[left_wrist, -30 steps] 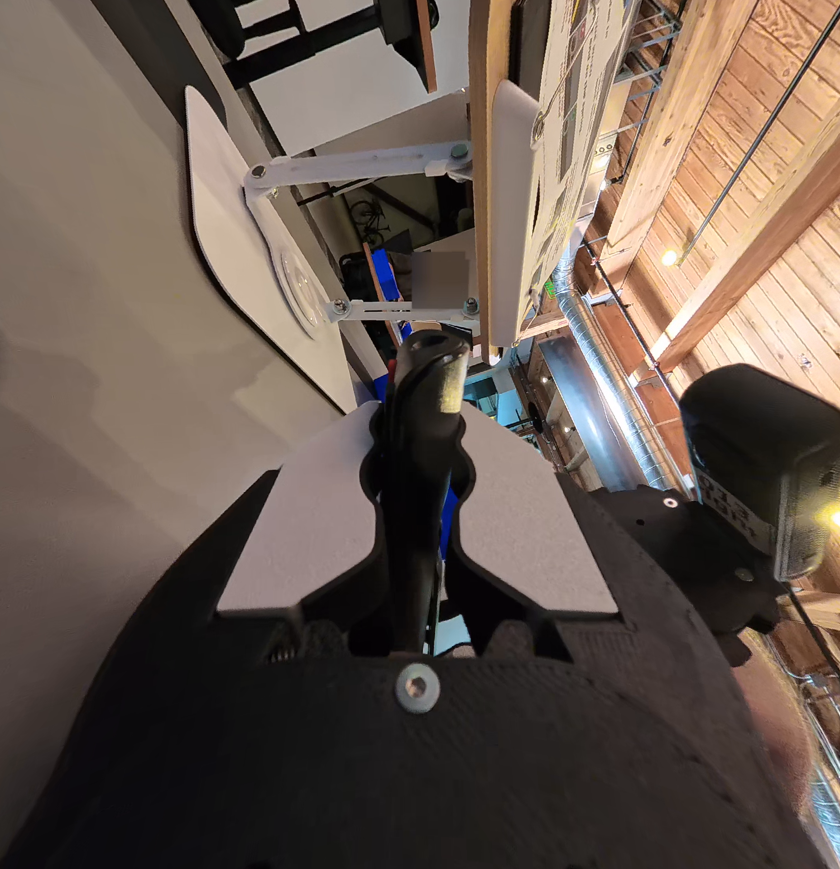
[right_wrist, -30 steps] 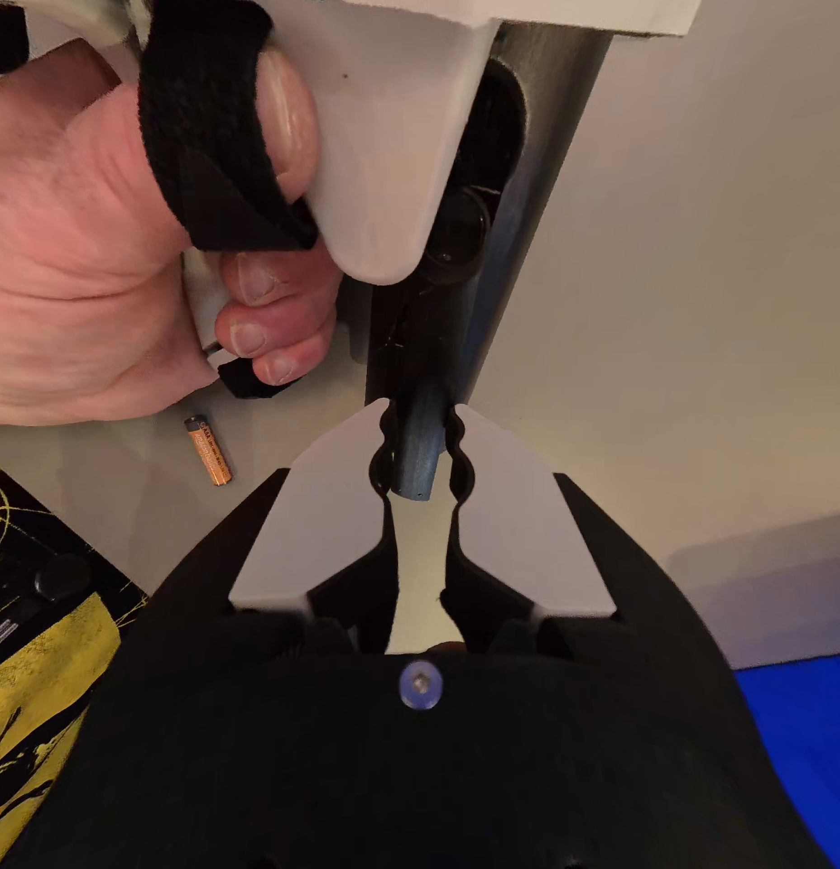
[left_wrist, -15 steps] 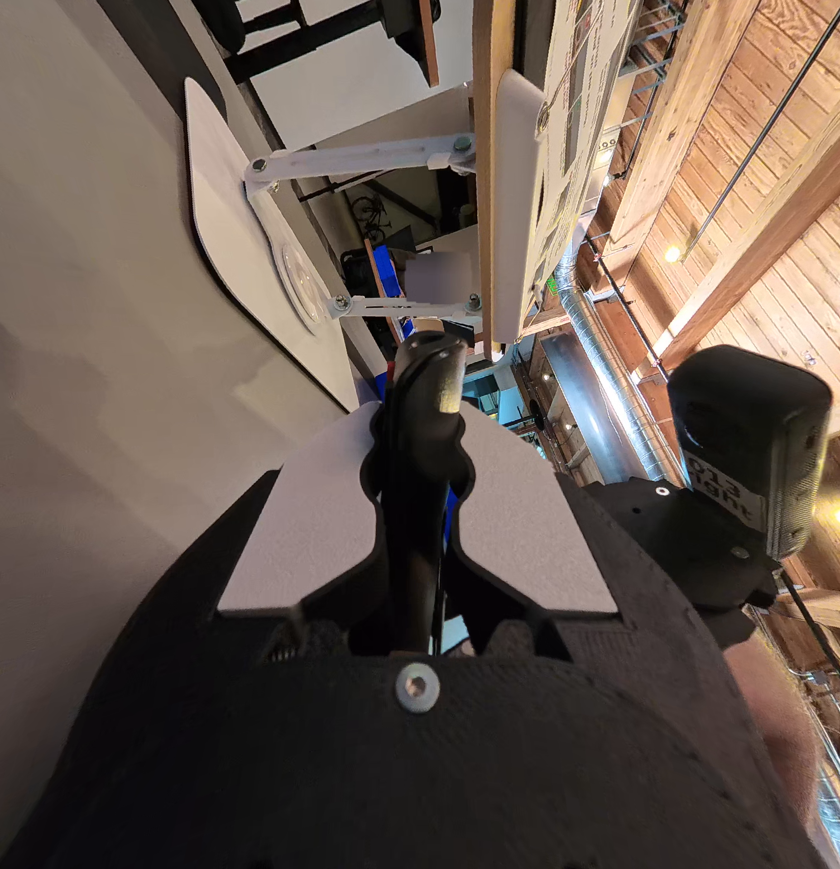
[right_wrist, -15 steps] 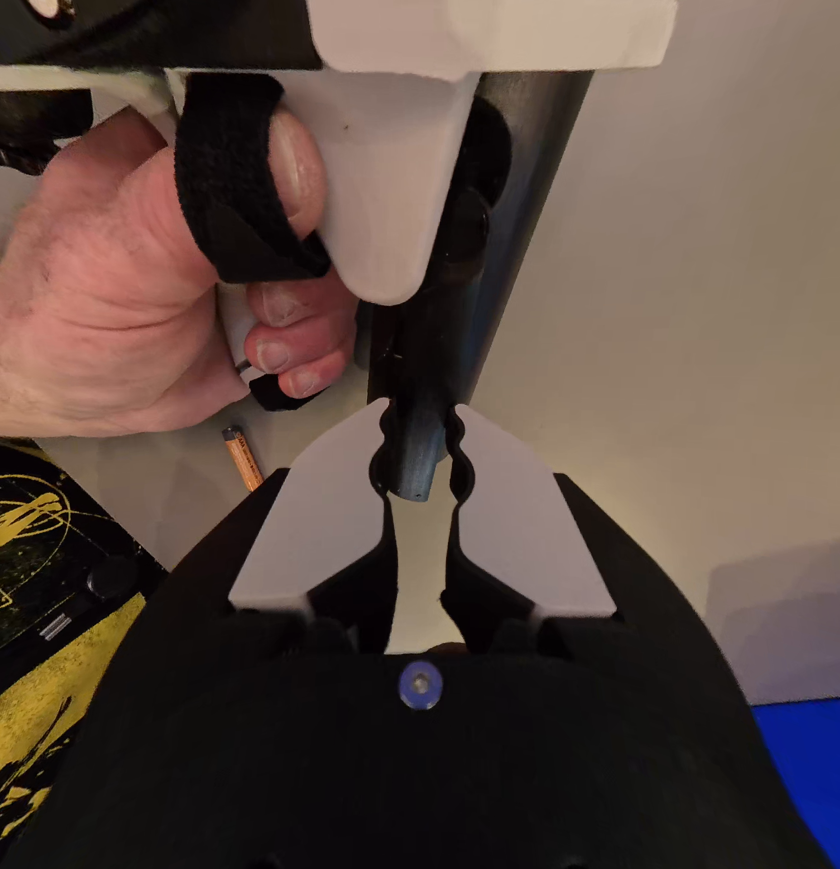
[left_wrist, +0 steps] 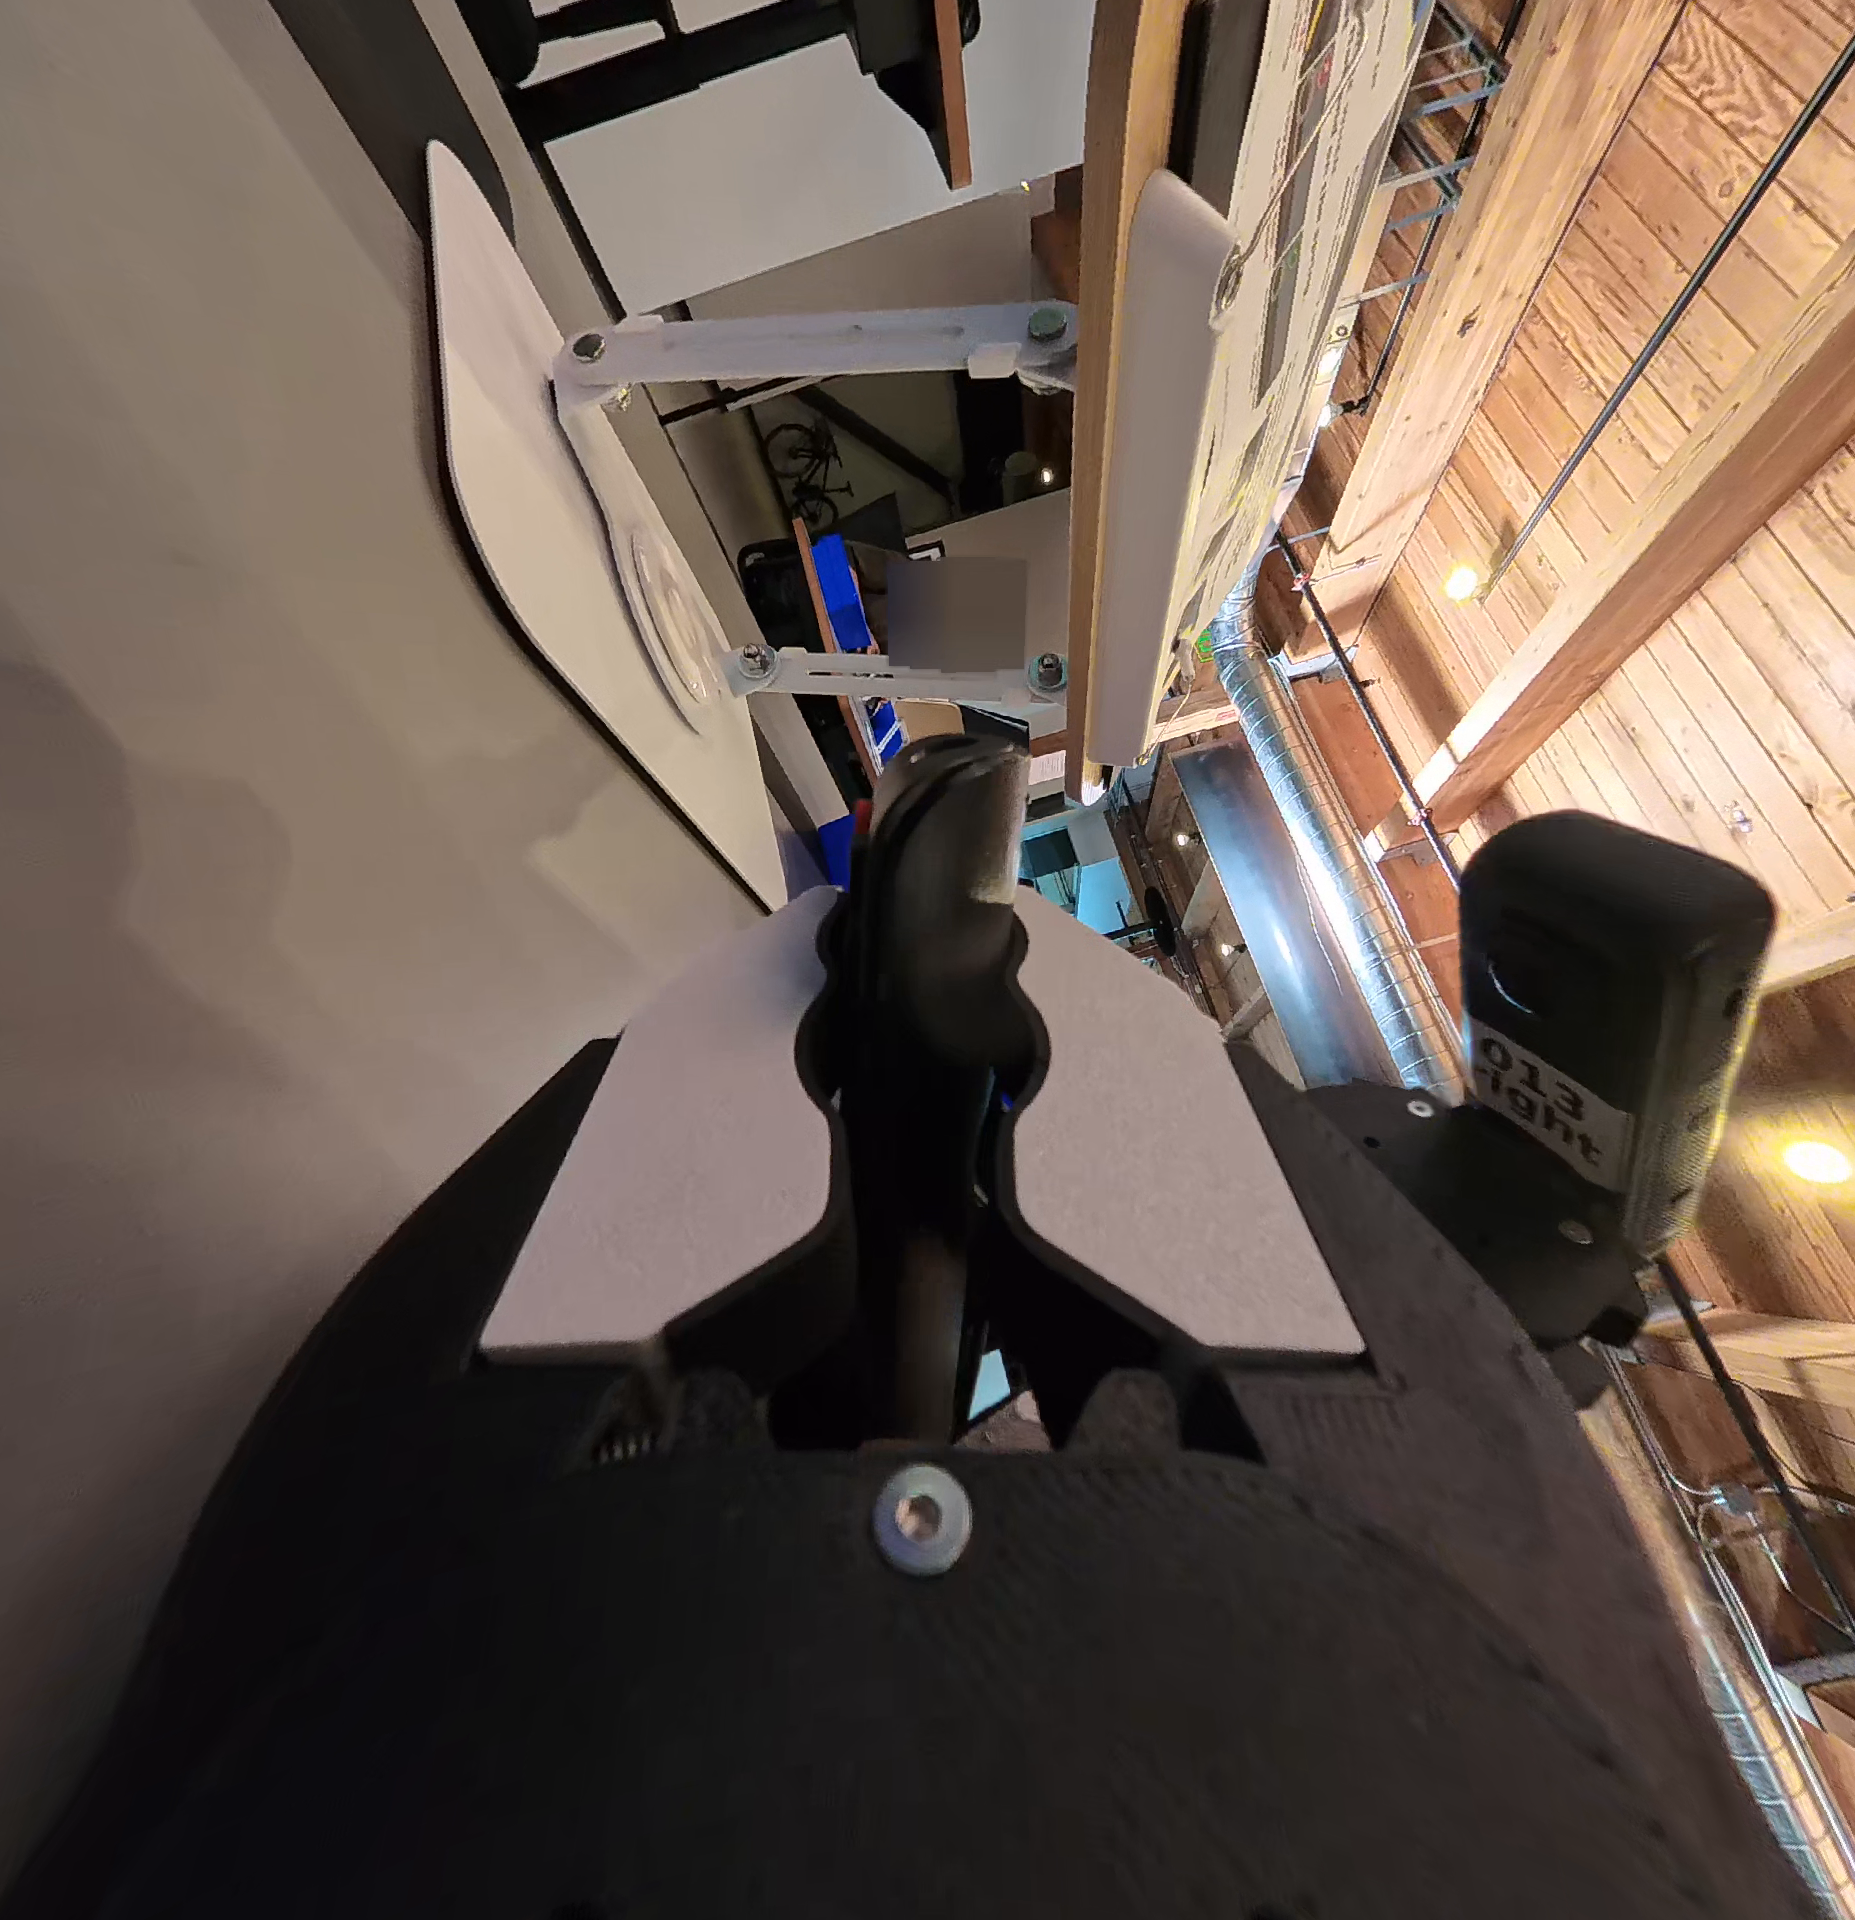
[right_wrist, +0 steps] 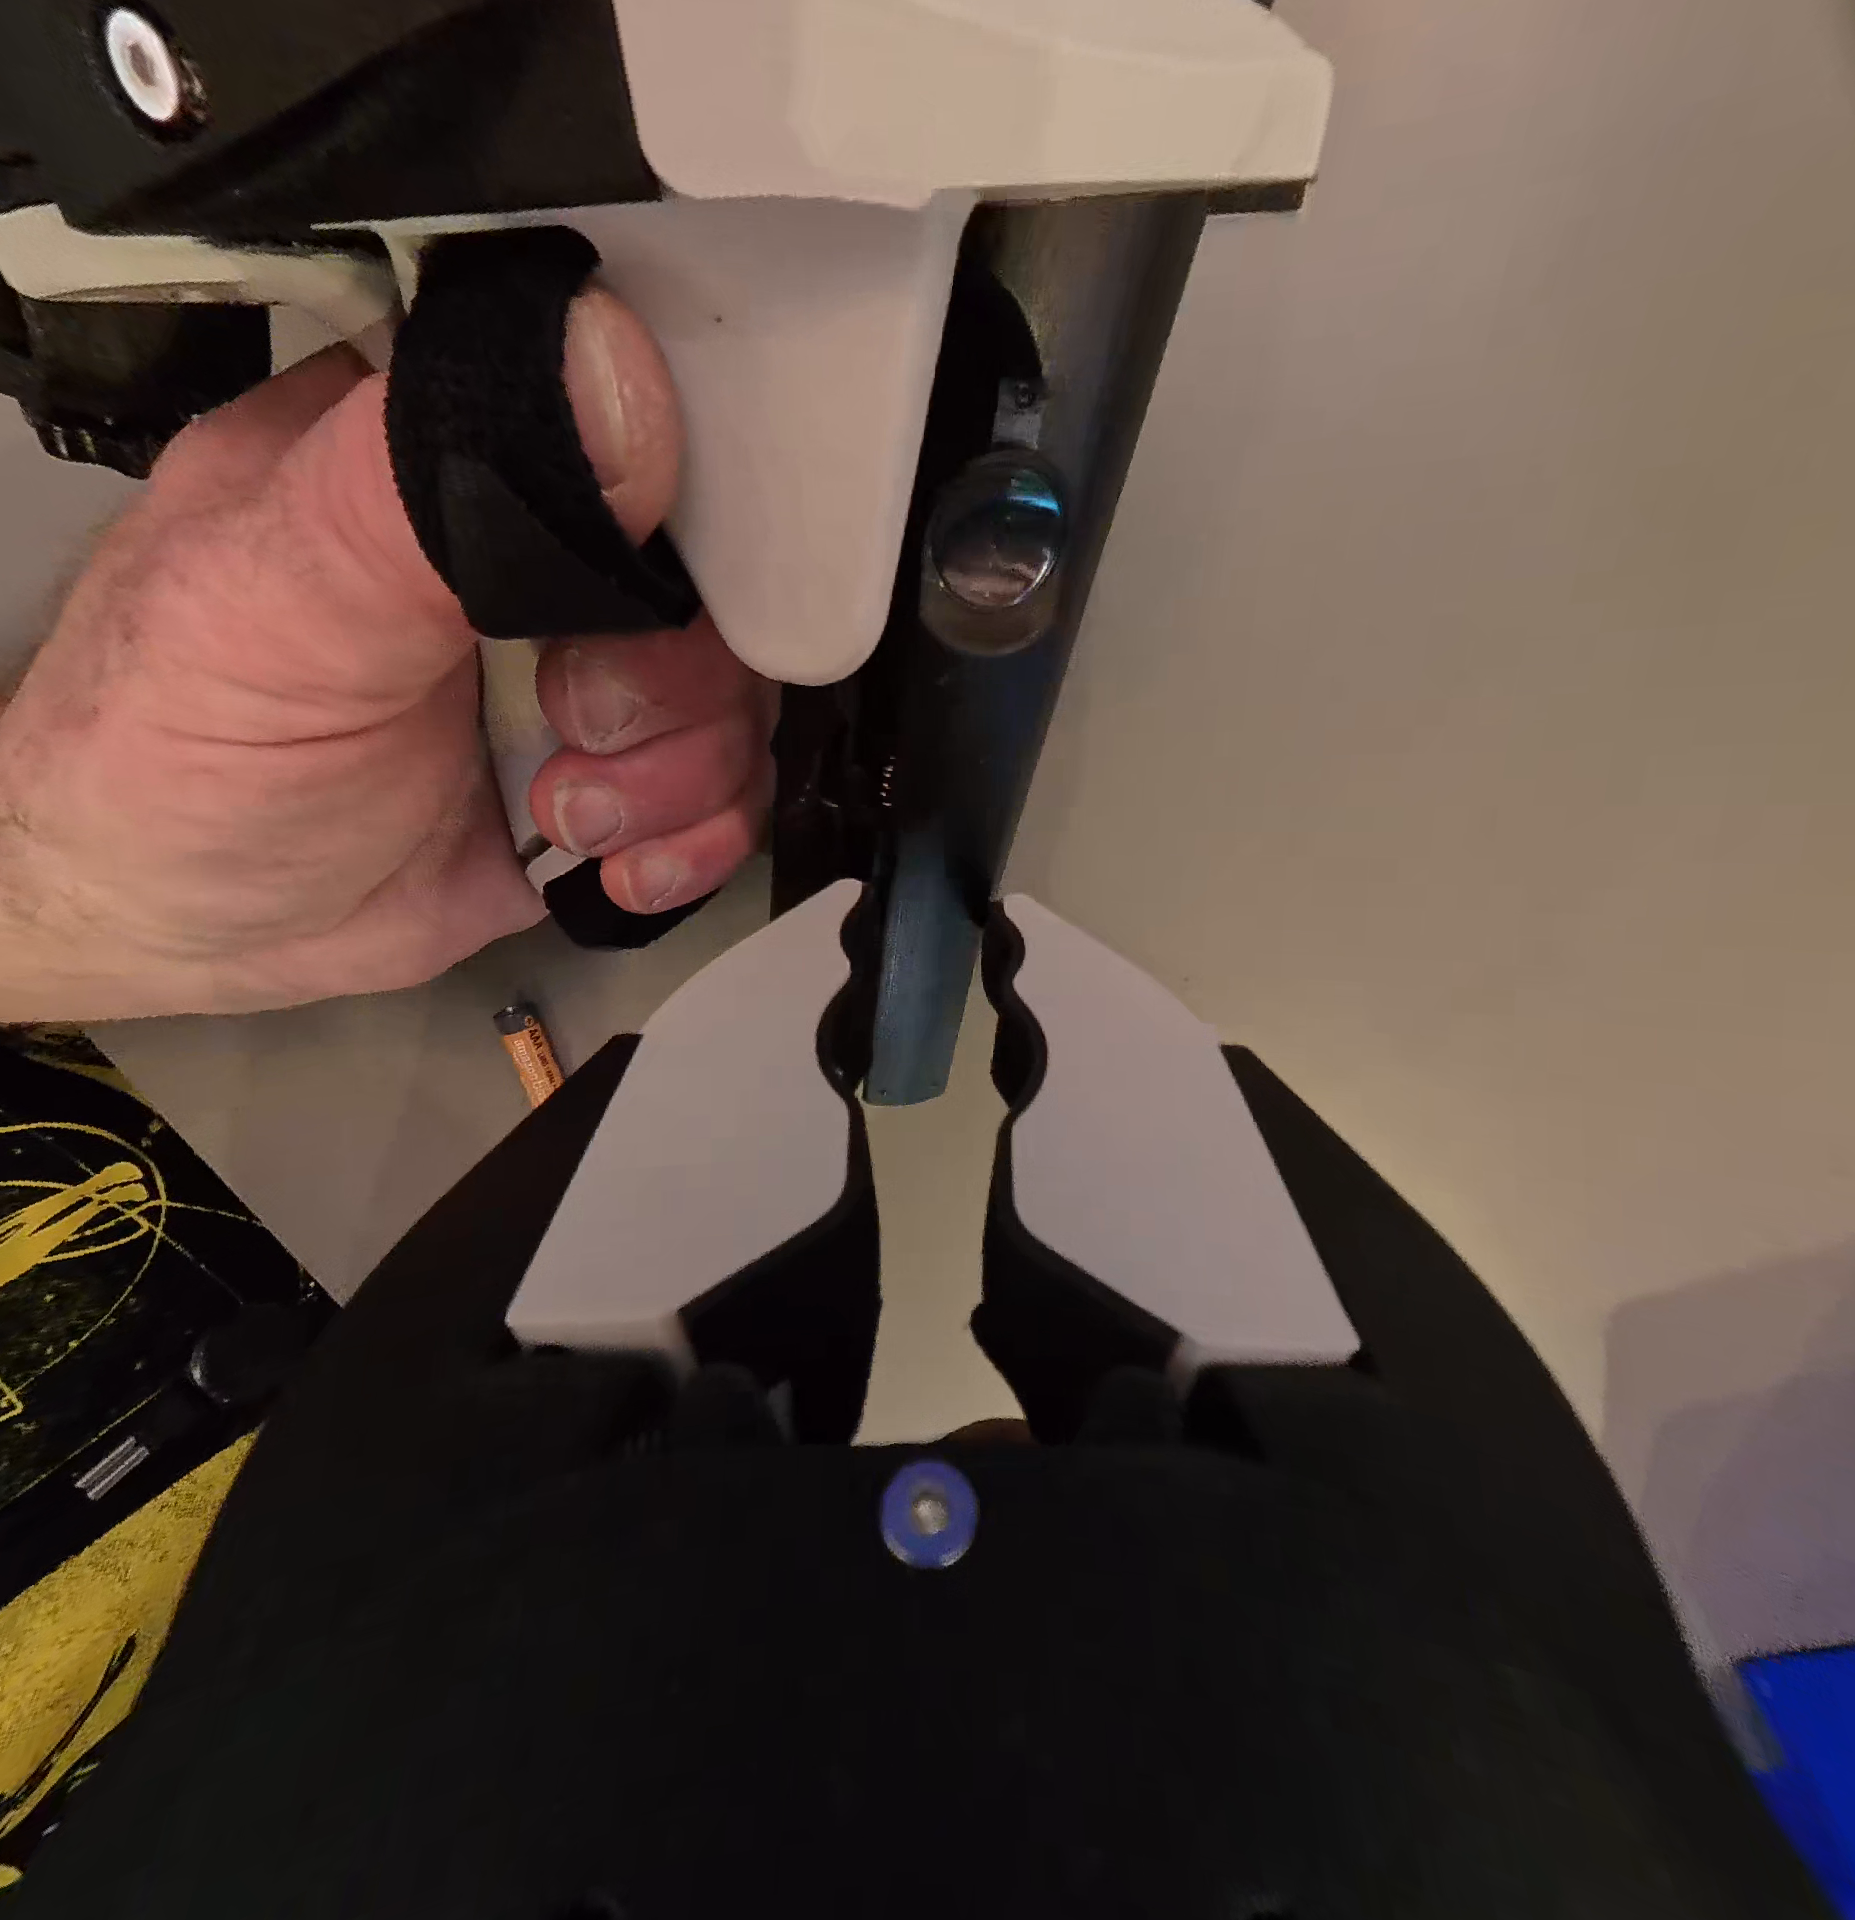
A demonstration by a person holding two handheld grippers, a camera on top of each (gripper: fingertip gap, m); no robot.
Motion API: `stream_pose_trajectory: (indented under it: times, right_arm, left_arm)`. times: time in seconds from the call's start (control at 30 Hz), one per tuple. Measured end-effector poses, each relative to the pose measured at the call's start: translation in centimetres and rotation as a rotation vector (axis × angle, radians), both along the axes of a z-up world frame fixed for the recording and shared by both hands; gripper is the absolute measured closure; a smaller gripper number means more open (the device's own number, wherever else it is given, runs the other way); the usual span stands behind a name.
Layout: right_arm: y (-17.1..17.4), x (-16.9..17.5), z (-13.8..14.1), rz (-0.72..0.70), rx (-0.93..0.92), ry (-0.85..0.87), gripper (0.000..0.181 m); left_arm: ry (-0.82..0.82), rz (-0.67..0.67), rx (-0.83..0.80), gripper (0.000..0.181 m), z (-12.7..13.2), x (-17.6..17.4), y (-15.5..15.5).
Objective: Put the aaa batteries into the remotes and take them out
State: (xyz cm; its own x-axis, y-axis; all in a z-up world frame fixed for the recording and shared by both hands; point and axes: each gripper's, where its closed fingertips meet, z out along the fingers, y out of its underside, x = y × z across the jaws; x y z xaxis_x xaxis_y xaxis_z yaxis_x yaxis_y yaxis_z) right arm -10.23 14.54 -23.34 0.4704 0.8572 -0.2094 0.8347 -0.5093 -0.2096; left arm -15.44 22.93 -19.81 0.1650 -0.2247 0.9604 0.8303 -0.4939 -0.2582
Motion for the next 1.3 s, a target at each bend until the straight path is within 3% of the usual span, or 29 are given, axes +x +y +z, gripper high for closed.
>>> stream_pose_trajectory:
  times: [0.67, 0.93, 1.1, 1.3]
  right_arm:
    - [-0.6, -0.4, 0.3, 0.024, 0.079, -0.068, 0.163]
    - [0.0, -1.0, 0.4, -0.043, 0.106, -0.018, 0.163]
    - [-0.2, -1.3, 0.2, -0.082, 0.093, 0.041, 0.149]
    - [-0.2, -1.2, 0.5, -0.084, 0.094, 0.1, 0.155]
  left_arm:
    - [0.02, -0.009, 0.001, 0.156, -0.1, 0.7, -0.2]
    - [0.012, 0.0, -0.004, 0.156, -0.1, 0.4, -0.1]
    - [0.0, -0.003, -0.007, 0.156, -0.1, 0.4, -0.1]
    - [-0.008, -0.013, -0.002, 0.157, 0.0, 0.5, -0.2]
